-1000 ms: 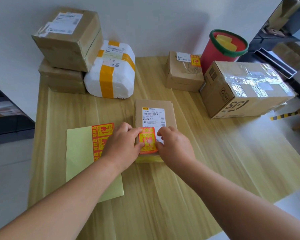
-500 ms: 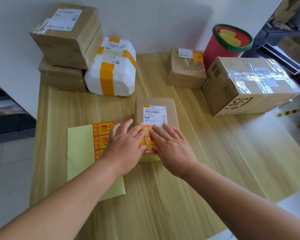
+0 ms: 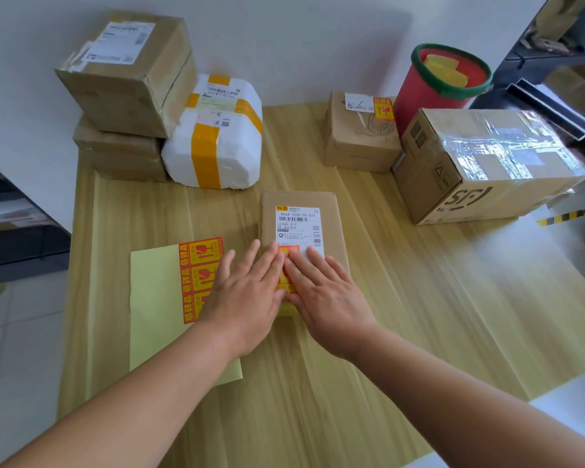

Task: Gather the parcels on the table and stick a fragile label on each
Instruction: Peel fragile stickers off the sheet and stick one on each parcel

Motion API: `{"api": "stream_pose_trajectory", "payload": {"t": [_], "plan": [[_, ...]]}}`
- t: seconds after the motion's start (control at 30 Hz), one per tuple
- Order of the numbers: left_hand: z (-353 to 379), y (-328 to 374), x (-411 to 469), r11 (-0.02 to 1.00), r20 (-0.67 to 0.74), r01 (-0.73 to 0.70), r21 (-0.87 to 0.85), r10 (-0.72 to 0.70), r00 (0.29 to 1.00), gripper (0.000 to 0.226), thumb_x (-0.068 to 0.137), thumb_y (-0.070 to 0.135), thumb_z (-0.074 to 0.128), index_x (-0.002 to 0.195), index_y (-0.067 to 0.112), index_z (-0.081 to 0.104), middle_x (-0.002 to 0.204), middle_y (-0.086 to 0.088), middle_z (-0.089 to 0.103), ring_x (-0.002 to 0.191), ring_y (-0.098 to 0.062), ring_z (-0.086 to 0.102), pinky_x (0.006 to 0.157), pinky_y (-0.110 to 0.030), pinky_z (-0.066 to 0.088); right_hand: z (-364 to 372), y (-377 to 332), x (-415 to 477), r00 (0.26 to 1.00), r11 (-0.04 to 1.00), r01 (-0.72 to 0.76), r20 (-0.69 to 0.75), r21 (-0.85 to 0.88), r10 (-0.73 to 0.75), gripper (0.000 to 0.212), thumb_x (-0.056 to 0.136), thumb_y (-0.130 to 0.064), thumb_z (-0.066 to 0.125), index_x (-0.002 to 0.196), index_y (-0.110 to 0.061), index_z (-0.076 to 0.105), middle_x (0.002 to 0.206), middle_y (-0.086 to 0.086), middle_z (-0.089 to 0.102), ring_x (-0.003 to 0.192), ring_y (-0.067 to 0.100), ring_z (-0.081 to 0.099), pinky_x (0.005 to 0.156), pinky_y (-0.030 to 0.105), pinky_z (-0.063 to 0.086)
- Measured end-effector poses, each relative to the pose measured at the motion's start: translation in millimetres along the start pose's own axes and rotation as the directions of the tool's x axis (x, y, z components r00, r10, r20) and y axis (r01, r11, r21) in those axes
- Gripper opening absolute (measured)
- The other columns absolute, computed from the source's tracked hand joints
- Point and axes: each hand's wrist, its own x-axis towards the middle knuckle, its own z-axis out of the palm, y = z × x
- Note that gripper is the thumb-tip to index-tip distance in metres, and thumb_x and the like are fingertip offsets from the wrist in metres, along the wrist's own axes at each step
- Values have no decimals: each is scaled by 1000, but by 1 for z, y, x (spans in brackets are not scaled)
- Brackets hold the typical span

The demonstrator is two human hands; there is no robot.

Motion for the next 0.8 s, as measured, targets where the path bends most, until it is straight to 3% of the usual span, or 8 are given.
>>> {"api": "stream_pose_trajectory", "payload": {"t": [0.1,0.2,0.27,0.8], "plan": [[2,-2,1,1000,-9,-13,20,14,1000,59,101,43,17,152,18,3,160,3,-6,147,-19,-7,117,-43,-4,-1,1,1,1000,1000,13,-4,-6,-13,55,97,-42,28,139,-13,51,145,4,48,135,27,42,107,46,35],[1,-3,-9,990,-79,-131,47,135,988,58,96,40,26,143,8,39,151,-9,35,141,-26,30,112,-44,16,-4,2,-10,999,1000,27,-25,-6,-27,54,97,-40,30,140,-12,49,147,5,44,137,26,38,112,41,34],[9,-7,-17,967,-92,-231,104,241,966,56,93,37,32,135,5,51,142,-12,48,133,-28,44,108,-44,24,0,5,-22,996,997,73,-49,-17,-73,53,96,-37,34,140,-11,48,148,6,42,139,26,36,112,40,25],[14,-21,-33,897,-19,-361,256,378,926,57,91,33,31,143,12,36,146,-8,43,136,-23,40,113,-39,13,2,8,-49,989,981,147,51,-130,-142,63,91,-45,36,145,-12,41,153,5,35,142,24,28,112,40,21]]}}
